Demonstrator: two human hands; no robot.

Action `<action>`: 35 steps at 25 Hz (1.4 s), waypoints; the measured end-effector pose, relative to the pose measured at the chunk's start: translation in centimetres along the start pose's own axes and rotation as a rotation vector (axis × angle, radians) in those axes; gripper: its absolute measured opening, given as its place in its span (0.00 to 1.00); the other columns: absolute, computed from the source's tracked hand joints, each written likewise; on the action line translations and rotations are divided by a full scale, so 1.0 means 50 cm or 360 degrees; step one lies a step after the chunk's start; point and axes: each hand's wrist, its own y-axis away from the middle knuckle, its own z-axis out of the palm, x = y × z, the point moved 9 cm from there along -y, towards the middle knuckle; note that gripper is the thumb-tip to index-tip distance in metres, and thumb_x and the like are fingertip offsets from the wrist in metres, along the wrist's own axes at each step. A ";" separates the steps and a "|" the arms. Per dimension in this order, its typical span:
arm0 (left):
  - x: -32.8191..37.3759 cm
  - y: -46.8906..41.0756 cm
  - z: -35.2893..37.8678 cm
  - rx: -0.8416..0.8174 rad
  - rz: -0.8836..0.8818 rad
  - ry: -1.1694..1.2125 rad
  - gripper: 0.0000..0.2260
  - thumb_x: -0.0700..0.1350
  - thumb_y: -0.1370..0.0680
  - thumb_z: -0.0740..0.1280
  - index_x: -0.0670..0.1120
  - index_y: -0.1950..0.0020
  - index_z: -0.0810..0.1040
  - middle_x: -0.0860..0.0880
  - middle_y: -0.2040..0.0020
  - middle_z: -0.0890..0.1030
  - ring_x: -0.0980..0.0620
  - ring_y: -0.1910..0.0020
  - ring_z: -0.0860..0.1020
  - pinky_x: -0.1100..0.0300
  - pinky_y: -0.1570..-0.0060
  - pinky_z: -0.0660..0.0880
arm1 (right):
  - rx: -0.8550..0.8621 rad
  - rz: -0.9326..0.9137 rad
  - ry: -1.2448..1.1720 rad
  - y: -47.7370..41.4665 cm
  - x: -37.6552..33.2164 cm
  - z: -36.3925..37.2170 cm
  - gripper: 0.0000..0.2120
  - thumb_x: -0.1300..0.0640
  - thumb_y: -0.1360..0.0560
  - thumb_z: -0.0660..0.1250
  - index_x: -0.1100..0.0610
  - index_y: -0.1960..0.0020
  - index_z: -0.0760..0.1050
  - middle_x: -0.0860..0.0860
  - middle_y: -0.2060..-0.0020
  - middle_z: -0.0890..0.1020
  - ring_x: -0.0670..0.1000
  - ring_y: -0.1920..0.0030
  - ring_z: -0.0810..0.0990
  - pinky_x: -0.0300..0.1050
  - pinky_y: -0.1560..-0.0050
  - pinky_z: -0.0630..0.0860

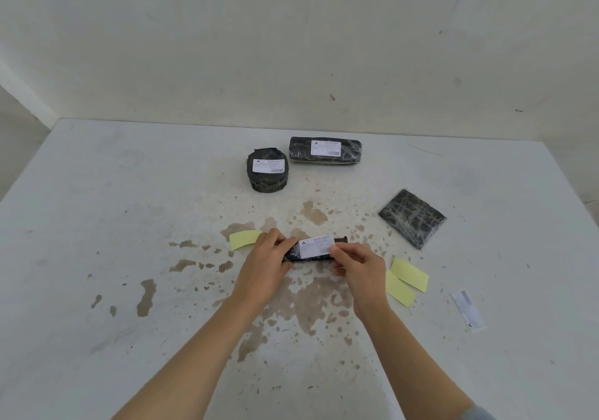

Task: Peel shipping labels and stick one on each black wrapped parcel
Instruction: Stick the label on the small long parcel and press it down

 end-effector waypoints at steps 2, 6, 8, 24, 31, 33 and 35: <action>0.000 0.000 0.002 -0.0007 0.0006 -0.0012 0.22 0.37 0.27 0.70 0.44 0.34 0.73 0.46 0.46 0.74 0.49 0.46 0.72 0.59 0.48 0.72 | 0.0029 0.0003 -0.0007 0.000 0.005 -0.005 0.03 0.64 0.29 0.72 0.57 0.59 0.83 0.50 0.68 0.84 0.47 0.72 0.76 0.35 0.69 0.77; 0.002 0.000 0.001 0.0005 0.0020 -0.0026 0.22 0.36 0.27 0.70 0.44 0.34 0.73 0.46 0.45 0.75 0.48 0.46 0.73 0.58 0.48 0.73 | 0.0057 -0.0008 0.0040 -0.004 0.006 -0.006 0.04 0.64 0.29 0.72 0.56 0.59 0.83 0.49 0.69 0.83 0.45 0.73 0.76 0.34 0.70 0.76; 0.002 0.000 0.002 0.0009 0.0022 -0.0028 0.22 0.36 0.28 0.70 0.43 0.34 0.73 0.45 0.45 0.75 0.47 0.46 0.73 0.57 0.47 0.74 | 0.0067 -0.0016 0.0067 -0.006 0.007 -0.005 0.04 0.64 0.29 0.72 0.56 0.60 0.83 0.50 0.69 0.83 0.45 0.73 0.75 0.35 0.70 0.76; 0.007 -0.001 0.006 0.0060 0.0096 -0.0181 0.23 0.34 0.33 0.74 0.41 0.39 0.77 0.44 0.46 0.79 0.44 0.47 0.77 0.54 0.51 0.78 | 0.0266 -0.0052 0.0299 -0.003 0.015 -0.014 0.04 0.60 0.31 0.74 0.52 0.61 0.82 0.51 0.65 0.84 0.49 0.66 0.80 0.44 0.60 0.80; 0.009 -0.001 0.007 0.0083 0.0132 -0.0221 0.25 0.33 0.39 0.78 0.40 0.44 0.80 0.44 0.51 0.81 0.44 0.53 0.79 0.54 0.57 0.80 | 0.0326 -0.0048 0.0371 -0.005 0.017 -0.014 0.06 0.58 0.31 0.75 0.49 0.63 0.81 0.51 0.64 0.85 0.51 0.62 0.82 0.51 0.56 0.82; 0.010 -0.001 0.006 0.0091 0.0144 -0.0221 0.25 0.33 0.41 0.79 0.40 0.45 0.80 0.44 0.52 0.81 0.44 0.55 0.80 0.55 0.59 0.80 | 0.0349 -0.0043 0.0392 -0.004 0.016 -0.013 0.05 0.58 0.32 0.75 0.50 0.63 0.81 0.51 0.65 0.84 0.52 0.60 0.83 0.50 0.55 0.82; 0.010 -0.001 0.006 0.0091 0.0154 -0.0225 0.26 0.33 0.42 0.79 0.40 0.45 0.81 0.45 0.53 0.81 0.45 0.55 0.80 0.56 0.60 0.80 | 0.0372 -0.0039 0.0409 -0.002 0.014 -0.013 0.02 0.58 0.31 0.74 0.52 0.60 0.82 0.50 0.64 0.84 0.51 0.60 0.83 0.47 0.55 0.81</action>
